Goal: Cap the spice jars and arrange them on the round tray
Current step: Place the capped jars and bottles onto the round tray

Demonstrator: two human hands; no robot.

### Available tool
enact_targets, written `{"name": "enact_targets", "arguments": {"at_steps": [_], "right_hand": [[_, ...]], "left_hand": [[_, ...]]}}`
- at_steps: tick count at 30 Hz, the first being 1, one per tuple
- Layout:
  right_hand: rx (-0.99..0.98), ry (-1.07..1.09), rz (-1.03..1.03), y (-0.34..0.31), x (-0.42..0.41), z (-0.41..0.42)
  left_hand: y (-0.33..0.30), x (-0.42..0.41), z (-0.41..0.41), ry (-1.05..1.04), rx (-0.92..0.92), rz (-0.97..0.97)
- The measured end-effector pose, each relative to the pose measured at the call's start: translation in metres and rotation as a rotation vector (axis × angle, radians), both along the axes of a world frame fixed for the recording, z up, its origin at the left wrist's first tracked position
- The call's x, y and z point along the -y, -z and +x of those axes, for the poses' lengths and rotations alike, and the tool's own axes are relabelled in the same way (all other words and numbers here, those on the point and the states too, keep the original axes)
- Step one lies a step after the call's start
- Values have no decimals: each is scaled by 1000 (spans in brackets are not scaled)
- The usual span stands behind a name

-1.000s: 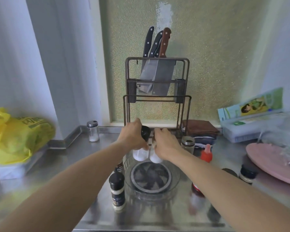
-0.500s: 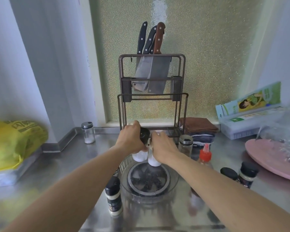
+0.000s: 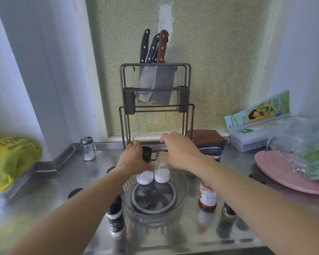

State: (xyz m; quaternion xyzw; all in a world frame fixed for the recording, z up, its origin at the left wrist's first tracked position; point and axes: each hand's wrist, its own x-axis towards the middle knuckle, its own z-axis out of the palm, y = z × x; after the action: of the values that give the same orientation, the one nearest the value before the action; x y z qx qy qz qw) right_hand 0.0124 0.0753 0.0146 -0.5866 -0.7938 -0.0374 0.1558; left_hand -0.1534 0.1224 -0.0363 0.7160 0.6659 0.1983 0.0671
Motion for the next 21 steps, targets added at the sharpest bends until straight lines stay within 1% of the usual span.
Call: {"name": "enact_targets", "arguments": {"at_steps": [1,3,5,6,7,9,11,13,16,21], "right_hand": [[6,-11,22,-11,5,9],[19,-9,44,-30,15,31],[39,15,37,-43,25,53],[40,34,25,-47,28,62],[30,54,10,-50,31,72],[-7,92,-11,-52,33,90],[-66,121,-37,-50,32,106],[-124,148,-56,-45,29,117],[-125,184,-59,-36,23,126],[-141,209,-86,-27,11,133]], "left_hand": [[-3,4,2,0,4,33],[-11,13,12,39,26,162],[-20,27,31,139,93,282],[-24,35,43,205,127,300],[-25,43,55,270,159,275],[-23,59,80,365,186,153],[-14,71,103,420,171,9],[-2,78,122,458,207,-94],[14,82,138,420,227,-104],[25,78,144,362,273,-6]]}}
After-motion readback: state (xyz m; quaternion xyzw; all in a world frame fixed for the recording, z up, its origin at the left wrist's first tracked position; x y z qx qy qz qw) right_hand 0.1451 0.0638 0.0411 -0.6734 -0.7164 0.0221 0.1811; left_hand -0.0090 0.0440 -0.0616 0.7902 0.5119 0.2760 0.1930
